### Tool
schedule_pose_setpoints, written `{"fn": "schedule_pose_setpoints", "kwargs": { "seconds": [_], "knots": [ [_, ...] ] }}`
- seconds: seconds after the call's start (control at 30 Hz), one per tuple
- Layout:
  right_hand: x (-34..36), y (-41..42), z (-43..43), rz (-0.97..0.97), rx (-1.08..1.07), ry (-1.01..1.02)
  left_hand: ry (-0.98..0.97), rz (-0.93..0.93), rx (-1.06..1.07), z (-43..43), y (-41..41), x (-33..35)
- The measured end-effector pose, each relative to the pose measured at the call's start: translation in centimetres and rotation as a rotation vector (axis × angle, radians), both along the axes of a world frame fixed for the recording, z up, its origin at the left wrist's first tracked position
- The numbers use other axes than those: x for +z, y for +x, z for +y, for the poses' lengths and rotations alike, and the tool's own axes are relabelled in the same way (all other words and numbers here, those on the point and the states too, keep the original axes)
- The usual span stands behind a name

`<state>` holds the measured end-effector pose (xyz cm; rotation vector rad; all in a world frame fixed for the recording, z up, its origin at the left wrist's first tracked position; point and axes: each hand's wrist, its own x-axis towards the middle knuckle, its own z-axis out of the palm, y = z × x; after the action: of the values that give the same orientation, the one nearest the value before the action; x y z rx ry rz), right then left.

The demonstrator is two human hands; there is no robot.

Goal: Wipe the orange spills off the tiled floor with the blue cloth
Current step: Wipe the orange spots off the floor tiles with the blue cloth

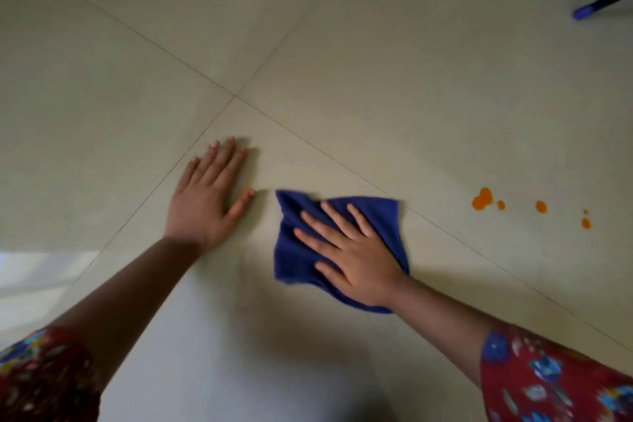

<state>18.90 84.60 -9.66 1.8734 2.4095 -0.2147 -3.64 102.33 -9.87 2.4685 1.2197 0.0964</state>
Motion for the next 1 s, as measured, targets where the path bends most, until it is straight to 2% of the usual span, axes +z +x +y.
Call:
{"fn": "schedule_pose_setpoints", "kwargs": {
  "seconds": [0.07, 0.2, 0.27, 0.33, 0.47, 0.53, 0.6, 0.67, 0.77, 0.83, 1.0],
  "knots": [
    [0.0, 3.5, -1.4, -0.003, -0.025, 0.017, -0.009, -0.003, -0.067, -2.1, 1.0, 0.0],
    [-0.3, 9.4, 2.0, -0.069, -0.544, 0.039, 0.053, 0.041, -0.191, -3.9, 1.5, -0.5],
    [-0.3, 8.6, 4.6, -0.072, -0.677, 0.053, 0.036, 0.022, -0.169, -3.4, 1.5, -0.4],
    [-0.4, 6.2, 5.4, -0.049, -0.628, 0.056, 0.027, 0.017, -0.161, -3.6, 1.4, -0.4],
    [0.0, 3.3, -0.5, -0.005, -0.164, 0.020, 0.025, 0.008, -0.146, -3.9, 1.6, -0.2],
    [0.1, 5.1, -2.8, 0.025, -0.110, 0.014, 0.027, 0.014, -0.144, -3.8, 1.8, -0.2],
    [-0.3, 8.1, -2.1, -0.004, -0.252, 0.037, 0.042, 0.011, -0.142, -3.7, 1.8, -0.2],
    [-0.4, 10.2, 0.5, -0.040, -0.505, 0.039, 0.050, 0.015, -0.147, -3.8, 1.8, -0.2],
    [-0.3, 9.4, 5.5, -0.038, -0.752, 0.051, 0.049, 0.017, -0.152, -3.6, 1.7, -0.2],
    [-0.3, 6.9, 7.2, -0.010, -0.690, 0.043, 0.038, 0.021, -0.161, -3.8, 1.7, -0.2],
    [-0.3, 0.6, 2.0, 0.055, -0.144, 0.043, 0.039, -0.006, -0.150, -3.6, 1.8, -0.2]
  ]
}}
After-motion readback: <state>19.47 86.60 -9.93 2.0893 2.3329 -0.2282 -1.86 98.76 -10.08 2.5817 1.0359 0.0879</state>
